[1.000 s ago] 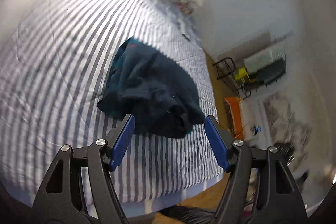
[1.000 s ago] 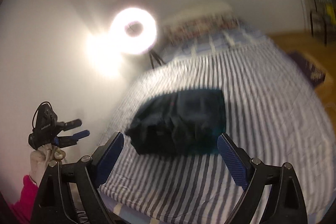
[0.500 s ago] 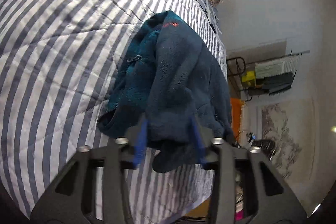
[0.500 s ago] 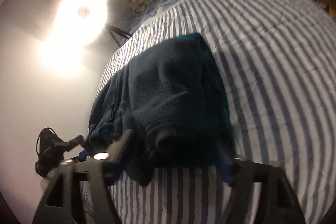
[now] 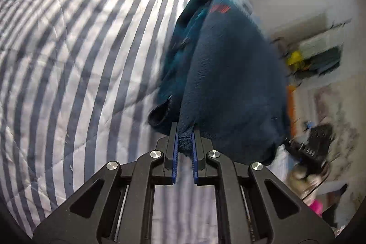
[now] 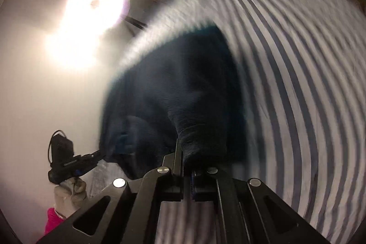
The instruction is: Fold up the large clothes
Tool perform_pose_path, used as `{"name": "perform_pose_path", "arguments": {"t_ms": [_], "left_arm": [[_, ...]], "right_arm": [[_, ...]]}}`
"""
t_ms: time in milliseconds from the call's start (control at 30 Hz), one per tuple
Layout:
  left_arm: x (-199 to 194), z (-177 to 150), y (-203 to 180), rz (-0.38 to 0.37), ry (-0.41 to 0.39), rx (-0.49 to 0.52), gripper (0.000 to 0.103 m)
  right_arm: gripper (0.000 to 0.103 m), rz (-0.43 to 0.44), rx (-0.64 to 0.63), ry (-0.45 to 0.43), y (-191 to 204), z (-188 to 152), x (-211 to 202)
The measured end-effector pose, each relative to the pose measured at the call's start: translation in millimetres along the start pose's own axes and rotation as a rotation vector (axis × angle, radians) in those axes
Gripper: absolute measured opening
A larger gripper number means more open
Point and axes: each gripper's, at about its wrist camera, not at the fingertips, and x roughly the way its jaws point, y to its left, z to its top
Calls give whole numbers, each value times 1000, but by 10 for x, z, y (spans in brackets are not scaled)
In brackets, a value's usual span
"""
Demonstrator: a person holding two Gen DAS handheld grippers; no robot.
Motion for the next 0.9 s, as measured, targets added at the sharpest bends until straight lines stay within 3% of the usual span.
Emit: {"name": "perform_pose_path", "arguments": {"t_ms": [133, 233, 300, 333, 367, 467, 567, 700, 800, 900], "left_arm": [[-51, -54, -100, 34, -19, 47, 8], [-175, -93, -245, 77, -33, 98, 10], [-303, -103, -365, 80, -45, 126, 10], [-392, -109, -415, 78, -52, 138, 11], [-505, -111, -483, 77, -73, 159, 12], [-799, -36, -729, 59, -155, 231, 12], [-885, 205, -1013, 42, -212, 275, 12], [-623, 668, -1366, 47, -226, 312, 12], [-300, 1015, -1517, 63, -247, 311, 12], [32, 1309, -1555, 87, -227, 310, 12]], "right_arm": [[1, -80, -116, -2, 165, -78, 6], [4, -114, -133, -5, 245, -113, -139], [16, -155, -160, 4, 292, -120, -274], [28, -164, -186, -7, 334, -138, -400], [34, -178, -207, -24, 374, -126, -530], [34, -206, -287, -143, 548, -111, -961], [36, -203, -333, -230, 764, 82, -1110], [36, -161, -416, -256, 1154, 456, -767], [36, -151, -472, -217, 1423, 784, -234], [35, -195, -498, -192, 1515, 994, 227]]}}
